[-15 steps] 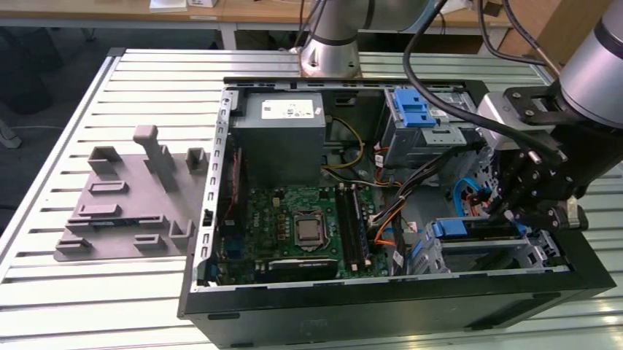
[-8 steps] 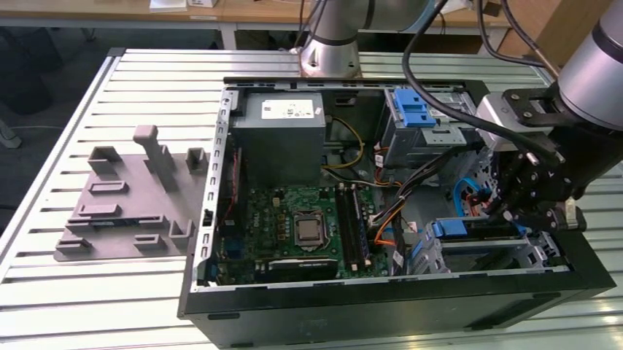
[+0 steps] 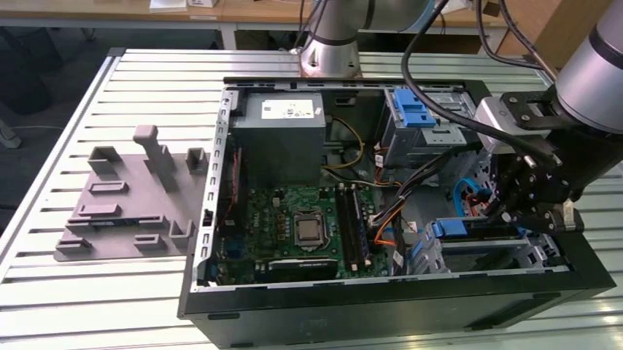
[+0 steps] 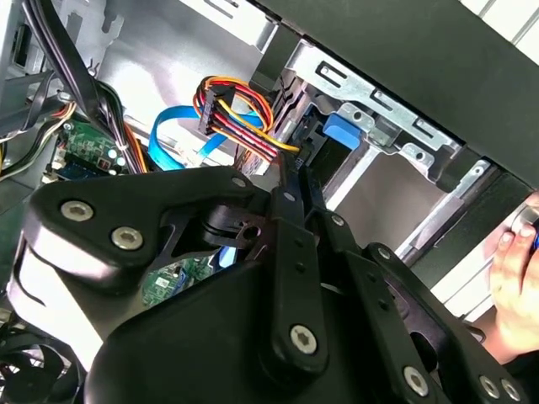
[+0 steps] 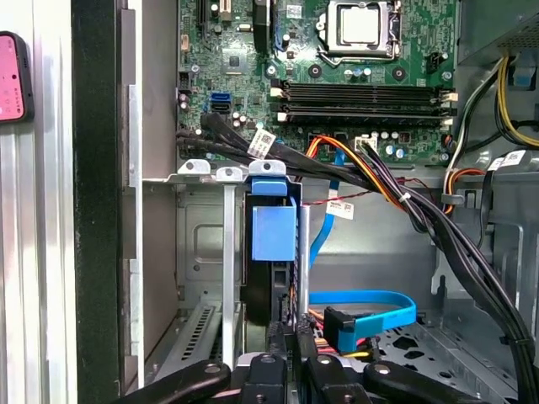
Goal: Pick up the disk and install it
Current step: 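Insert the first disk wire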
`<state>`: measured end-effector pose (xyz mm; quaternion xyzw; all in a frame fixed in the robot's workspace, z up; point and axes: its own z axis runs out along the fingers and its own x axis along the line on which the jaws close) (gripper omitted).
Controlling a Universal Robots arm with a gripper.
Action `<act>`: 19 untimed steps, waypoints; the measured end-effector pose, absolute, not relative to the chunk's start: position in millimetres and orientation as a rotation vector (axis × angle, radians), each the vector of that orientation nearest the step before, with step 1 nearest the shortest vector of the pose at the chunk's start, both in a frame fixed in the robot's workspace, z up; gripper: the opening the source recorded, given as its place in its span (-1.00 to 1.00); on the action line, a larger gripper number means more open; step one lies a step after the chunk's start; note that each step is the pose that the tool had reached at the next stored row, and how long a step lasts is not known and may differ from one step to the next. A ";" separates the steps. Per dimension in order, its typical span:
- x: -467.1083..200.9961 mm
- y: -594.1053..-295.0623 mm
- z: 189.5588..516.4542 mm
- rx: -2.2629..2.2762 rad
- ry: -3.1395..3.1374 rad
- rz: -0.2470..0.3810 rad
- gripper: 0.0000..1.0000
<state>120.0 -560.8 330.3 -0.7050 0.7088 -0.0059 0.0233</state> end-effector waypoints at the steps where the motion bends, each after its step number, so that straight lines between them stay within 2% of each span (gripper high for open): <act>1: 120.1 -560.8 330.2 -2.182 2.194 -0.018 -0.68; 4: 120.1 -560.8 330.0 -2.182 2.194 -0.018 -0.65; 5: 120.1 -560.8 330.1 -2.182 2.194 -0.018 -0.52; 13: 120.2 -560.8 344.2 -2.183 2.195 -0.016 -0.52; 14: 120.4 -560.7 344.2 -2.184 2.196 -0.014 -0.55; 16: 120.3 -560.7 344.1 -2.184 2.196 -0.014 -0.79; 19: 120.4 -560.8 344.3 -2.184 2.196 -0.014 -0.79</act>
